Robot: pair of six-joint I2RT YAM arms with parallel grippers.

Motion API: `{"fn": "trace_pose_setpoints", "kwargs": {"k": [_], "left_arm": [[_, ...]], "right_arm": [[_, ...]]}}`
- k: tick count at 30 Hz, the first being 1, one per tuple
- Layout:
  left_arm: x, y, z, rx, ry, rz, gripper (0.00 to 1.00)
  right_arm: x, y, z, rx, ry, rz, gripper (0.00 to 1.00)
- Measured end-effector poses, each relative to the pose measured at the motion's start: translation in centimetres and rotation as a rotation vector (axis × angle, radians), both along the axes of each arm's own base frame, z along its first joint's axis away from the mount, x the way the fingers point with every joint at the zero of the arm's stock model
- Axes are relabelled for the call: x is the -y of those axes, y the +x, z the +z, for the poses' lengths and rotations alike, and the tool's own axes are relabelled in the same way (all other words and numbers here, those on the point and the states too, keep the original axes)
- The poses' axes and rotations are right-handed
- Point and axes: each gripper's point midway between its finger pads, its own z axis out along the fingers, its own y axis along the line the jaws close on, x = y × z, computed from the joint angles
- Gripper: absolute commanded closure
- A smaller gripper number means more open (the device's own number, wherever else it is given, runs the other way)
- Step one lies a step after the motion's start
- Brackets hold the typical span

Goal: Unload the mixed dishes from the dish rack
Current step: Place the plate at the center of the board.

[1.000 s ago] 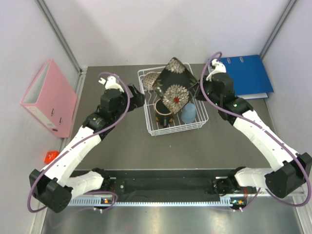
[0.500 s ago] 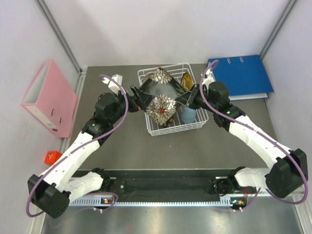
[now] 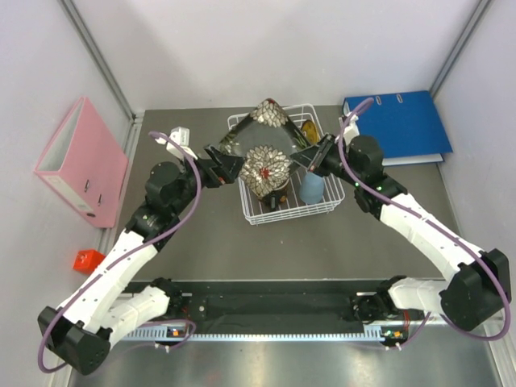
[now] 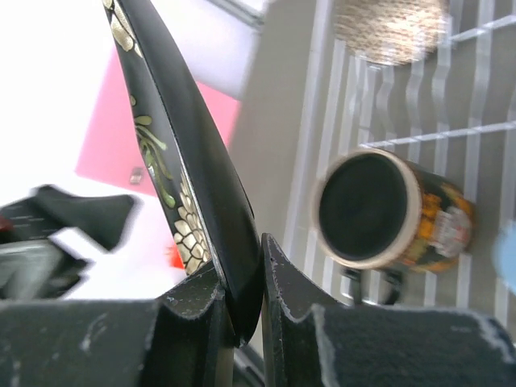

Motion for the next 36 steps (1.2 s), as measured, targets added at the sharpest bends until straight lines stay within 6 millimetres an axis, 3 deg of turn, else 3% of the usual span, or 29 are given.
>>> {"fn": "trace_pose_setpoints", "kwargs": {"k": [7,12,21,25,31,33,36], "left_arm": [[0.4,0.4,-2.4,-0.045,0.018,-0.005,0.04],[0.8,0.8,-2.4,-0.044,-0.003,-0.012,0.32],[-0.5,1.5,-2.1,-0.034,-0.028,0.074,0.30],[-1.6,1.5,-2.2,-0.029,-0.036,0.130,0.41],[-2.4,1.5,-2.3,-0.028,-0.044,0.171,0.47],[-2.5,1.5,-2.5,-0.030,-0.046,0.177,0.60],[-2.6,1.4,-2.7,-0.037,-0.060,0.182,0.65]], "right_arm": [[-2.2,-0.8,2.8,0.039,0.176,0.110,1.00],[-4.0,-1.2,3.2,0.028,0.244,0.186,1.00],[-5.5,-2.4,1.5,-0.010,0.250,0.222,1.00],[-5.8,-2.7,1.3,-0.011,0.252,0.225,1.00],[-5.7,-2.7,0.3,-0.026,0.251,0.206,1.00],[-5.6,-2.6,0.1,-0.028,0.249,0.196,1.00],[-5.6,-2.4,0.1,-0.031,0.254,0.185,1.00]]}}
